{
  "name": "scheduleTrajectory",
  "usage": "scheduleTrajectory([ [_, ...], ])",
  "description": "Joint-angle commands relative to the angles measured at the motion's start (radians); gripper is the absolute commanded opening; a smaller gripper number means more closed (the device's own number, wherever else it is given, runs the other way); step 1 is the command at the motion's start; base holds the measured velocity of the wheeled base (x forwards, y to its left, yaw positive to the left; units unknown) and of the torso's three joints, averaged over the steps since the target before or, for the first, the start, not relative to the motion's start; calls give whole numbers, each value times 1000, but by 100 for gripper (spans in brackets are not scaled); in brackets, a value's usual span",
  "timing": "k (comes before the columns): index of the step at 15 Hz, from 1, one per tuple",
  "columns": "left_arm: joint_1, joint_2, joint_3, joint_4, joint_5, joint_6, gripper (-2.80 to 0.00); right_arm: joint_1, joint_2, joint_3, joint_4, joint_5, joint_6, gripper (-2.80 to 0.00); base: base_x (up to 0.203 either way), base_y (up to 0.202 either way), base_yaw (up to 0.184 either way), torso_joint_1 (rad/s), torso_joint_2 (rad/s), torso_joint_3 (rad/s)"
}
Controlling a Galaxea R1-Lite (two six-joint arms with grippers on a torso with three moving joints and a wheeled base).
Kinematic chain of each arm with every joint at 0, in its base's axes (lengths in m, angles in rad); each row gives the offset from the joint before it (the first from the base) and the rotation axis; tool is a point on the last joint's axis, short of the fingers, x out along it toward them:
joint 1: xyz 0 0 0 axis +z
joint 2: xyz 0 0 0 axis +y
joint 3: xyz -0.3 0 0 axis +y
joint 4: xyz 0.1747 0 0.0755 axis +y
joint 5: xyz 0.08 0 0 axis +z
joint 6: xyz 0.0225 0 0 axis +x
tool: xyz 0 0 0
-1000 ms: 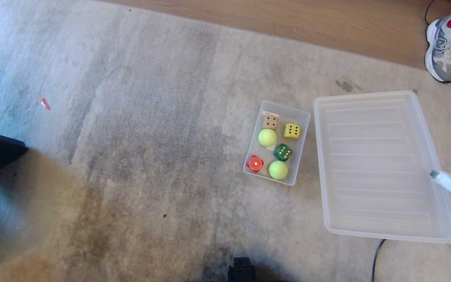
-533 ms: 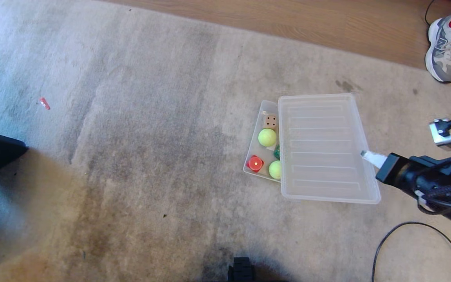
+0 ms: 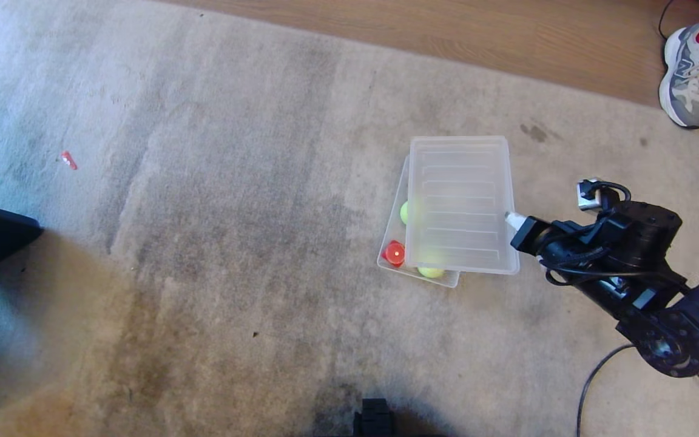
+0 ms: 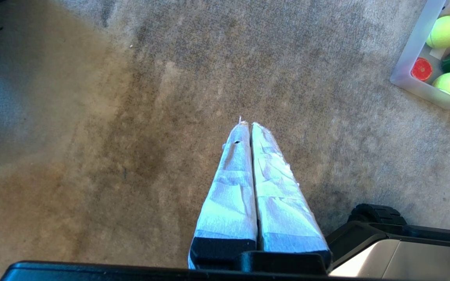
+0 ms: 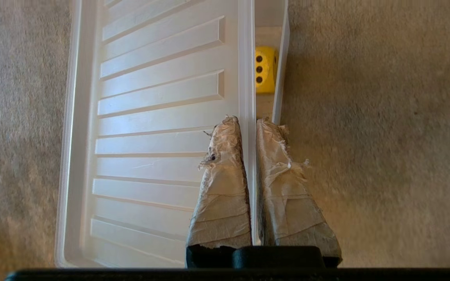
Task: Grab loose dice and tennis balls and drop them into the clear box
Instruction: Close the lid
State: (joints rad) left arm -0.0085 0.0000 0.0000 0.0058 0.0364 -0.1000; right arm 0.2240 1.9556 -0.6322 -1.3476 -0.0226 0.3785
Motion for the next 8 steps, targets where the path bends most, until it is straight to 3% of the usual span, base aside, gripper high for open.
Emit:
scheduleTrajectory([
  [1, 1, 0, 0, 0, 0, -1, -280, 0, 105, -49, -23, -6, 2, -280, 0, 0, 0, 0, 0, 0],
  [8, 1, 0, 0, 0, 0, -1, -280, 60, 256, -225, -40, -113, 101, -280, 0, 0, 0, 0, 0, 0],
])
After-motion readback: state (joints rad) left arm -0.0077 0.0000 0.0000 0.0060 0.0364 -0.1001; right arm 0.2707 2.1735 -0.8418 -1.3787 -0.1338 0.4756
